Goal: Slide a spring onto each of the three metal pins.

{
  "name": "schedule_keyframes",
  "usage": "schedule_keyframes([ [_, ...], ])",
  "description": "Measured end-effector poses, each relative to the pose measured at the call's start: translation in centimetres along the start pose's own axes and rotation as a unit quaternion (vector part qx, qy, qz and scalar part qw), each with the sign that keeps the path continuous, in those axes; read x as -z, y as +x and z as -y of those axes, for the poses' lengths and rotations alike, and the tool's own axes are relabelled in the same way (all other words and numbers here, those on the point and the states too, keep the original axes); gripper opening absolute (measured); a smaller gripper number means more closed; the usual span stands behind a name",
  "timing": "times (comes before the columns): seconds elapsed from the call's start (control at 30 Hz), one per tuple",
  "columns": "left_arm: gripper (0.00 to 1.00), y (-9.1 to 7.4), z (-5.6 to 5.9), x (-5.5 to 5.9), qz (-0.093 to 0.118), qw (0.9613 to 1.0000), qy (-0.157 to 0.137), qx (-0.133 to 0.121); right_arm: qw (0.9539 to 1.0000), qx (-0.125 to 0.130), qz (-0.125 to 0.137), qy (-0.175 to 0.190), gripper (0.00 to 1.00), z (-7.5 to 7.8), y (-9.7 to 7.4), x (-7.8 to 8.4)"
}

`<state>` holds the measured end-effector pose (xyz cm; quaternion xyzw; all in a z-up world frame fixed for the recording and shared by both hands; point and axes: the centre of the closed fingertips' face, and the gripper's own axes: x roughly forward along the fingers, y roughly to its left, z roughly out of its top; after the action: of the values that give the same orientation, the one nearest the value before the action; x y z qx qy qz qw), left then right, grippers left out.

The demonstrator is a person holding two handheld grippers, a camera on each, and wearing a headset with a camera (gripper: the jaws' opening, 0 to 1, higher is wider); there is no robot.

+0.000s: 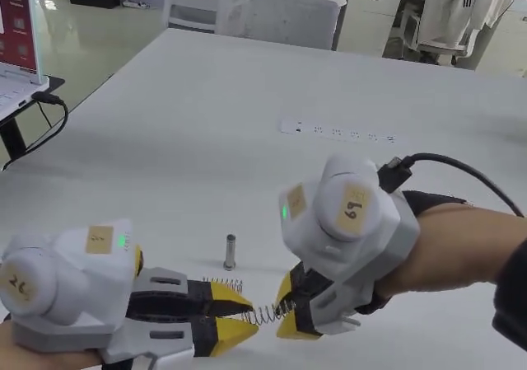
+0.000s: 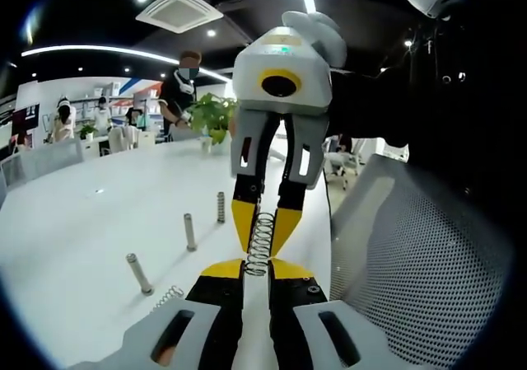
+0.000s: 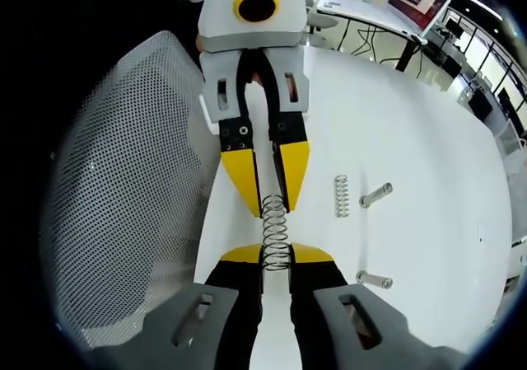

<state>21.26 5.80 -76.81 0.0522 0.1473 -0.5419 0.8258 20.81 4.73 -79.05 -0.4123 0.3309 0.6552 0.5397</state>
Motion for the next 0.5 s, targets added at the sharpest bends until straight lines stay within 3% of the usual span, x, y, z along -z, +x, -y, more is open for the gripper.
schedule_keyframes([
  [0.5, 0.03, 0.3, 0.3, 0.3, -0.008, 0.9999, 0.009, 0.006, 0.9999, -0.002, 0.01, 0.001, 0.09, -0.3, -0.6, -1.5],
])
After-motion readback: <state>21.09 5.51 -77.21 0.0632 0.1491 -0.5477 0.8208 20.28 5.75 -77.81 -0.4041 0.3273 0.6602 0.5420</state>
